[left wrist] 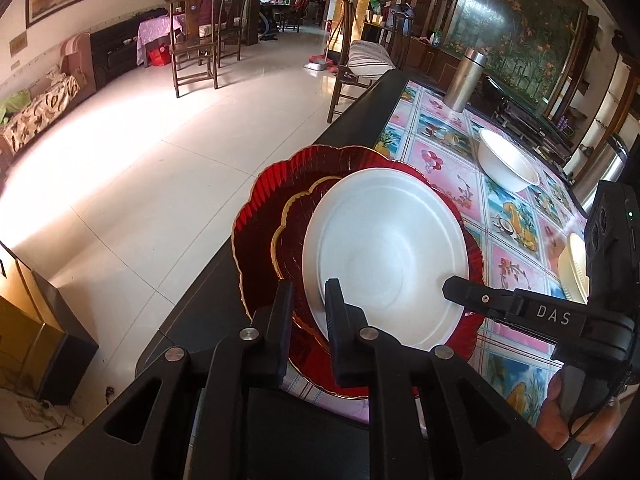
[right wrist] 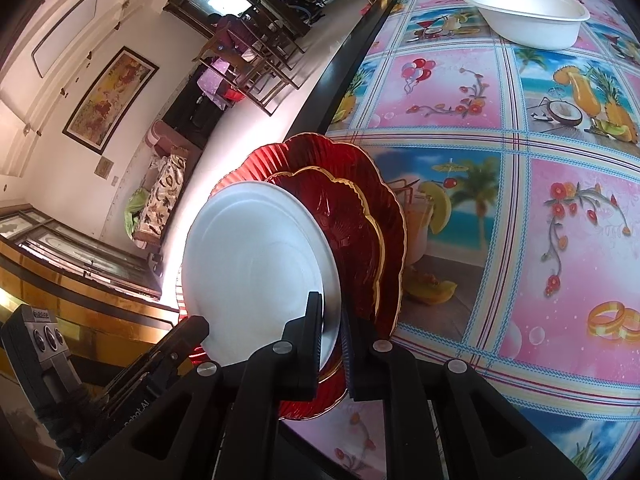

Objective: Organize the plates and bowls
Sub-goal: 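Lower the white plate onto the red stack and open both grippers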

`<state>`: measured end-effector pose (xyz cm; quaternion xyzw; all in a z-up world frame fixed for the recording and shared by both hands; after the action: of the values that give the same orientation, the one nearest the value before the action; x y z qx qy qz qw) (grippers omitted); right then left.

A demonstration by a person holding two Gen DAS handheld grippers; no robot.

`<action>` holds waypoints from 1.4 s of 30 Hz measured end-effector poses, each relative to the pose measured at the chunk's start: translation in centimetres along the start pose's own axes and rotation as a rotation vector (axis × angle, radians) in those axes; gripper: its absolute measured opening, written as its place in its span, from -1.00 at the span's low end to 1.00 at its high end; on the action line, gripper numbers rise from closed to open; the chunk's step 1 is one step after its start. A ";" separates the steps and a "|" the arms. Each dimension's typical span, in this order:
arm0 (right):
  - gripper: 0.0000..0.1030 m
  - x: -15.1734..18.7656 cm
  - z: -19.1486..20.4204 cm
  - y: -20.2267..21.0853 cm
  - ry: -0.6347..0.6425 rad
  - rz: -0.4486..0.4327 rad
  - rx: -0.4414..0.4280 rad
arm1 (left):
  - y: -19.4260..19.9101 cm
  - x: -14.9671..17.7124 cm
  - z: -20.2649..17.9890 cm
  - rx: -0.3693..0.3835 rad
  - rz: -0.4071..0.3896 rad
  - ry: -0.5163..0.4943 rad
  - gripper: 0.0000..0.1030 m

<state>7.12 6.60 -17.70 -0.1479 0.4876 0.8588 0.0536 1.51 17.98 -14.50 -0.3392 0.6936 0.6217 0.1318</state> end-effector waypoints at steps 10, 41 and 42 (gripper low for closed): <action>-0.78 -0.1 -0.1 -0.1 0.000 -0.007 0.013 | 1.7 -1.4 1.0 -0.084 -0.084 -0.031 -0.74; -0.02 -1.8 -2.0 5.4 0.085 -0.149 0.087 | 3.8 -2.1 -3.4 -0.071 -0.170 -0.096 0.07; -0.02 -1.7 -2.3 5.4 0.082 -0.147 0.086 | 3.7 -1.9 -4.3 -0.062 -0.165 -0.115 0.09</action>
<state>7.91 1.92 -13.82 -0.2159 0.5136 0.8241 0.1025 1.63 14.51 -9.68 -0.3631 0.6348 0.6484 0.2115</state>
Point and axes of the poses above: each gripper's, at about its wrist camera, not at the fingertips, and y roughly against the way its jaws point, z to its left, x to its underside, the point moved 10 cm from there along -y, roughly the way its jaws point, and after that the axes turned 5 degrees about x, right-handed, at the moved point
